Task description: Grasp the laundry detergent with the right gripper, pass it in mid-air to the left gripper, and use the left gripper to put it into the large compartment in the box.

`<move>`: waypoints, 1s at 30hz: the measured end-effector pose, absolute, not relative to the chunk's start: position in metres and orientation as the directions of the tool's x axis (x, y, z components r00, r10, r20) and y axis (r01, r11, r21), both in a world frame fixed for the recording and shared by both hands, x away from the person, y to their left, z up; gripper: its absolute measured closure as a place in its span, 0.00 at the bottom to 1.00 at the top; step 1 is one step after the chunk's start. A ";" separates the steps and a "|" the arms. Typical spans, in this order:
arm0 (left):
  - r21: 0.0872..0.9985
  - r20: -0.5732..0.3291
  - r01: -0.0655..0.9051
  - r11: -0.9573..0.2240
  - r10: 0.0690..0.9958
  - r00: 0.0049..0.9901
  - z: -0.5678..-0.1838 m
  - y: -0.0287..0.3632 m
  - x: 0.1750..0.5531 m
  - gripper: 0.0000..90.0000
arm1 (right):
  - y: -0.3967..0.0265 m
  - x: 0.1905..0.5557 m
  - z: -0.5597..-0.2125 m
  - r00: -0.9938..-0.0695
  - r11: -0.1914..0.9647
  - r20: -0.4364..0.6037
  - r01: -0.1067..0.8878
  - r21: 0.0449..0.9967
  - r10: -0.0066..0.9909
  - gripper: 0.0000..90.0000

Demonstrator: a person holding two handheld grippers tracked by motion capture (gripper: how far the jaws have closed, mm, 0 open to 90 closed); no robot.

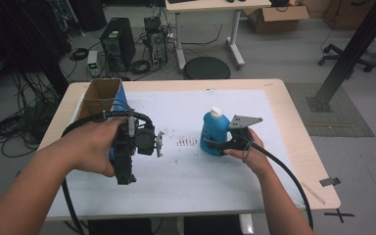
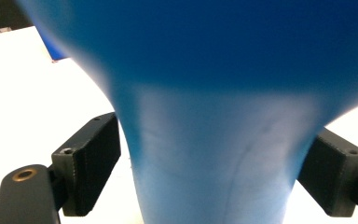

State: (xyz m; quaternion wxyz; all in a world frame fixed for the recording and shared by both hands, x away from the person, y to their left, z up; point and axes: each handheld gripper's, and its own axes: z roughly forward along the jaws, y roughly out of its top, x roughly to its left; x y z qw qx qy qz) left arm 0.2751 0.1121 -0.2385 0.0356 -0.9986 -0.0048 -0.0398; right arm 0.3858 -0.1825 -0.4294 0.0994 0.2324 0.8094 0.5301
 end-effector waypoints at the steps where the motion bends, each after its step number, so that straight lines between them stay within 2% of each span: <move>1: -0.070 0.081 0.014 -0.997 0.008 0.997 -0.238 0.112 0.275 0.00 | -0.182 0.386 -0.430 -0.872 0.331 0.084 0.270 0.904 0.482 0.18; 15: -0.081 0.080 0.016 -0.997 0.010 0.997 -0.238 0.110 0.276 0.00 | -0.182 0.386 -0.430 -0.880 0.337 0.072 0.254 0.907 0.470 0.27; 30: -0.080 0.074 0.015 -0.997 0.009 0.997 -0.239 0.108 0.277 0.00 | -0.186 0.387 -0.432 -0.873 0.335 0.066 0.254 0.908 0.483 0.31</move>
